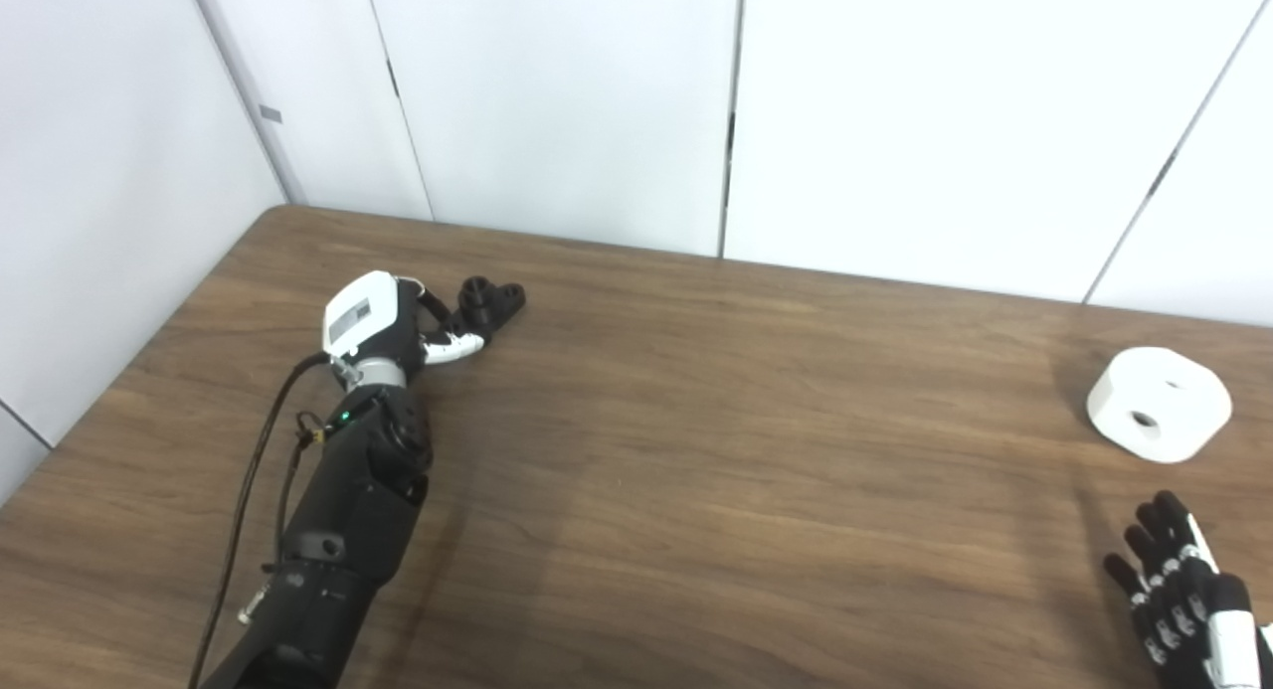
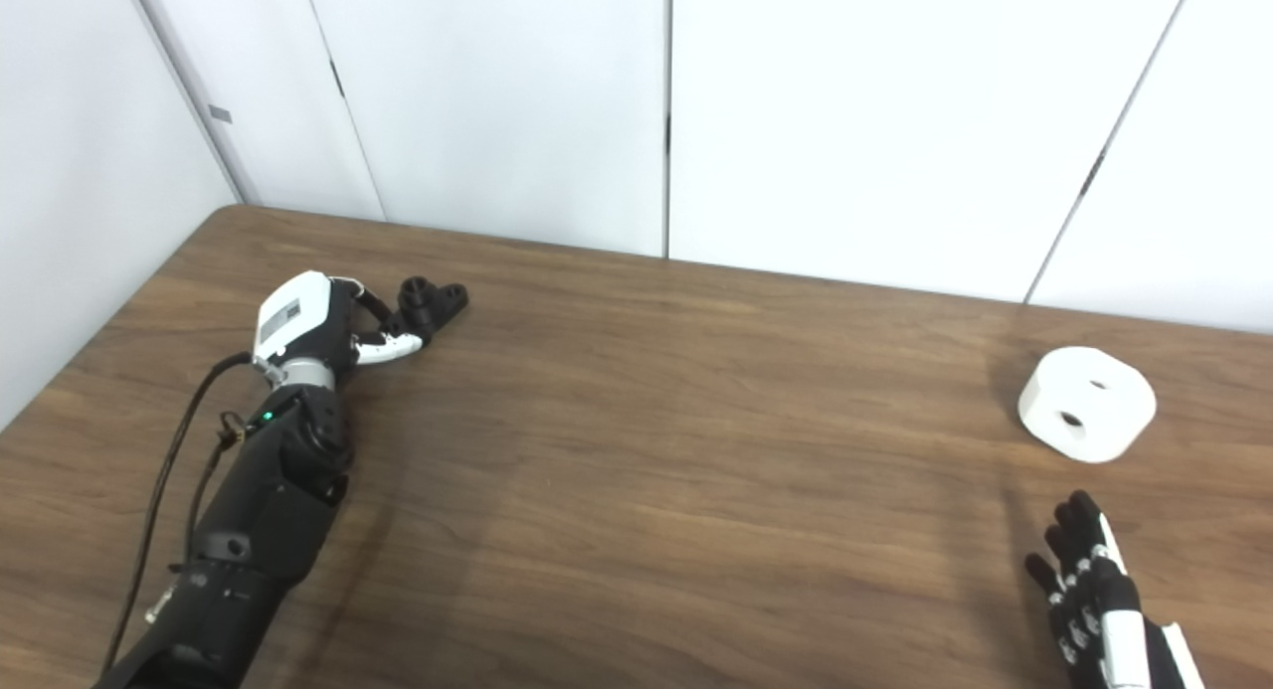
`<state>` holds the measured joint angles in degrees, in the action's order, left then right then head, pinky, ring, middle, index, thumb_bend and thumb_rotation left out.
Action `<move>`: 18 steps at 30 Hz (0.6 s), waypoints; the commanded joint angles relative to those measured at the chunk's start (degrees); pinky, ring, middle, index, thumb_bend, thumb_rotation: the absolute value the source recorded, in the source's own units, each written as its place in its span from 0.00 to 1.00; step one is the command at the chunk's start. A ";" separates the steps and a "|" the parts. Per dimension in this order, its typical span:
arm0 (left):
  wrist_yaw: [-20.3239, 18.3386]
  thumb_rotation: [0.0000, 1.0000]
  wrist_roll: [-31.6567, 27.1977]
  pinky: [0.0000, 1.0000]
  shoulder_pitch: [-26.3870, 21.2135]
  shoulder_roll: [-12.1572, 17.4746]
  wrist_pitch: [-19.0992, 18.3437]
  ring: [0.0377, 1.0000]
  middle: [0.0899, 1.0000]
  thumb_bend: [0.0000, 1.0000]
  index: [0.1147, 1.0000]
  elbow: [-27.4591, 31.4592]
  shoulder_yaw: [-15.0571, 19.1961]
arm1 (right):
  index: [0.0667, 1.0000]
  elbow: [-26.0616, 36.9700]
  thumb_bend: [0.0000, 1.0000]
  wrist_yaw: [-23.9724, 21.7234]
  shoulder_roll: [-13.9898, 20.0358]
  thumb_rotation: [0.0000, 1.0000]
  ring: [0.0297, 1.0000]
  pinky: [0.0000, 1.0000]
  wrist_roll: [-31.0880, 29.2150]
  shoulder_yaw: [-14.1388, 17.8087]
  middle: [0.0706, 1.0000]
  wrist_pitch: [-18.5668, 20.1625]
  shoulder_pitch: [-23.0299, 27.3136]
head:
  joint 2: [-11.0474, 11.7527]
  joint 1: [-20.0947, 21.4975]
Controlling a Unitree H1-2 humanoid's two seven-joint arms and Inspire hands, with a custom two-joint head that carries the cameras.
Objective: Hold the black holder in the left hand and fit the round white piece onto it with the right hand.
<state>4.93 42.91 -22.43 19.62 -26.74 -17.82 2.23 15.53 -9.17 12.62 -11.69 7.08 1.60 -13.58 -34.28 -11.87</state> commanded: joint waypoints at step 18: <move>5.75 0.05 -4.19 0.72 -1.95 1.33 2.71 0.80 0.70 0.52 0.42 -0.75 -1.25 | 1.00 1.51 0.61 0.10 0.32 1.00 1.00 1.00 -0.05 0.16 1.00 0.44 -0.62 | -0.46 0.22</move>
<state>9.74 39.67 -22.54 19.94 -25.57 -18.44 0.99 15.64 -9.17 12.61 -11.82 7.08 1.72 -13.65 -34.72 -11.60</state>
